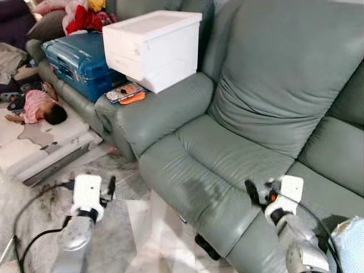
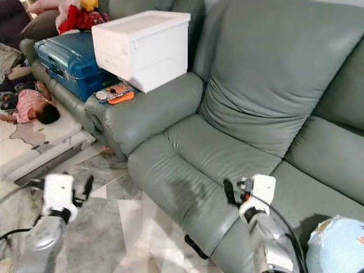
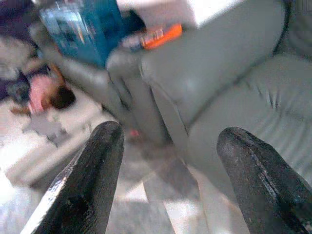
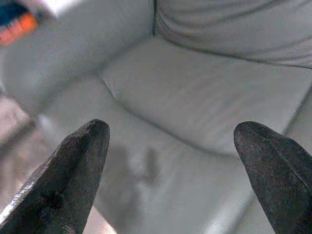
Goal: Picking trash to rubbish bin
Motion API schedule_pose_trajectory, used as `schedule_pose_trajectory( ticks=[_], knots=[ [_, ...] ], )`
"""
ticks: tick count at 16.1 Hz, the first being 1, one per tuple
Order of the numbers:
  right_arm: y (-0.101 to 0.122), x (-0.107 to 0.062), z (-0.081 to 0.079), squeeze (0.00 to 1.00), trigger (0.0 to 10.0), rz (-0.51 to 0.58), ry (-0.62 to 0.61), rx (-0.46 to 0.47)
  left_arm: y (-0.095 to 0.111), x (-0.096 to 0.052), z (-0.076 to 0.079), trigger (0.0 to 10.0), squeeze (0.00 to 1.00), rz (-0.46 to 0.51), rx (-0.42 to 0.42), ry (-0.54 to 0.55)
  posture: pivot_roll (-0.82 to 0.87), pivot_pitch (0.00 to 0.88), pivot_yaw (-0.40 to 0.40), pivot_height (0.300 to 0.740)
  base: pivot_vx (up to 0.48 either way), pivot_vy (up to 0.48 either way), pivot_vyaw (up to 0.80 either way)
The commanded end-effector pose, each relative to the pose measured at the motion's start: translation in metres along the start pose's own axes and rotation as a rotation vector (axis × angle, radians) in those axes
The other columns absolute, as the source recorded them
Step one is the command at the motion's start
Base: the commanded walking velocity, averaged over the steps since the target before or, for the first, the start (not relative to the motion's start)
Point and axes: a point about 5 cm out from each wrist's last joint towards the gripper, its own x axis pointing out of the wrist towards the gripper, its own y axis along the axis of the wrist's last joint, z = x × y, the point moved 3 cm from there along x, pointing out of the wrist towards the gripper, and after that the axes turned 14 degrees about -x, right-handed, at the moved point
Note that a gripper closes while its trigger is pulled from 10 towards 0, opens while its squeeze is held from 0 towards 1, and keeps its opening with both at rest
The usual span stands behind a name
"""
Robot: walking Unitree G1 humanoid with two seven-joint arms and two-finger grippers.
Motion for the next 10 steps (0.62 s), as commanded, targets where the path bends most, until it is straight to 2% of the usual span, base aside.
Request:
schedule_pose_trajectory(
  ticks=[1,3,4,5,6,7,8,10],
  knots=[
    [0.009,-0.002,0.003,0.00,10.0,0.016,-0.031,0.025,0.004,-0.004,-0.004,10.0,0.00,0.016,-0.024,0.051,-0.02,0.009,0.033,0.740,0.000,0.000,0.00],
    [0.012,-0.006,-0.004,0.00,10.0,-0.029,-0.012,-0.064,-0.006,-0.010,0.000,10.0,0.00,-0.048,-0.087,0.093,-0.02,0.000,0.031,0.740,0.000,0.000,0.00],
    [0.018,-0.008,-0.006,0.00,10.0,-0.008,0.004,-0.154,0.001,-0.007,0.008,10.0,0.00,-0.020,-0.063,0.066,-0.02,0.000,0.034,0.740,0.000,0.000,0.00],
    [0.024,-0.009,-0.007,0.00,10.0,0.018,0.007,-0.164,0.005,-0.003,0.014,10.0,0.00,-0.015,-0.025,0.041,-0.02,0.000,0.038,0.740,0.000,0.000,0.00],
    [0.030,-0.009,-0.009,0.00,10.0,0.037,0.031,-0.128,0.008,0.004,0.018,10.0,0.00,-0.027,0.048,0.031,-0.03,0.000,0.039,0.740,0.000,0.000,0.00],
    [0.036,-0.009,-0.012,0.00,10.0,0.063,0.048,-0.250,0.004,0.007,0.022,10.0,0.00,-0.058,0.053,-0.004,-0.03,0.000,0.042,0.740,0.000,0.000,0.80],
    [0.039,-0.010,-0.016,0.00,10.0,0.077,0.068,-0.302,0.003,0.008,0.022,10.0,0.00,-0.067,0.049,-0.003,-0.04,0.000,0.044,0.740,0.000,0.000,0.80],
    [0.047,-0.008,-0.018,0.00,10.0,0.088,0.072,-0.316,0.006,0.013,0.023,10.0,0.00,-0.065,0.050,0.007,-0.04,0.000,0.040,0.740,0.000,0.000,0.80]
  ],
)
